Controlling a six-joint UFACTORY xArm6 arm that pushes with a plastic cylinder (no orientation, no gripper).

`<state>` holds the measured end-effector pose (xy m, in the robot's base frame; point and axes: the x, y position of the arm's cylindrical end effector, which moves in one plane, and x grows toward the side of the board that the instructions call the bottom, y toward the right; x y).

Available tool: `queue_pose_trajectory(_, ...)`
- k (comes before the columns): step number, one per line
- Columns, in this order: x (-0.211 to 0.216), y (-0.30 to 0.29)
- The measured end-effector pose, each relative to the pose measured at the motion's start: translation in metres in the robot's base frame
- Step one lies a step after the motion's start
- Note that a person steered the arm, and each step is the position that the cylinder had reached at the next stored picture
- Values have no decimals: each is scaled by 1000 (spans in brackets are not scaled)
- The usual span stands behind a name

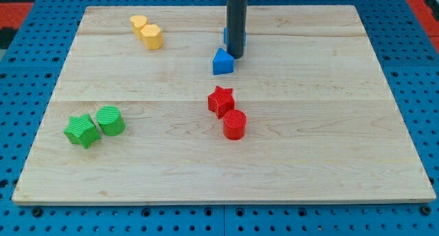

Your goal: Drag the blue triangle towards bottom left

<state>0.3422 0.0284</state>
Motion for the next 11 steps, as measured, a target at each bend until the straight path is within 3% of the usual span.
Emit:
queue_pose_trajectory(1, 44, 1)
queue_pose_trajectory(2, 53, 1)
queue_pose_trajectory(4, 36, 5)
queue_pose_trajectory(8, 7, -44)
queue_pose_trajectory(11, 29, -99)
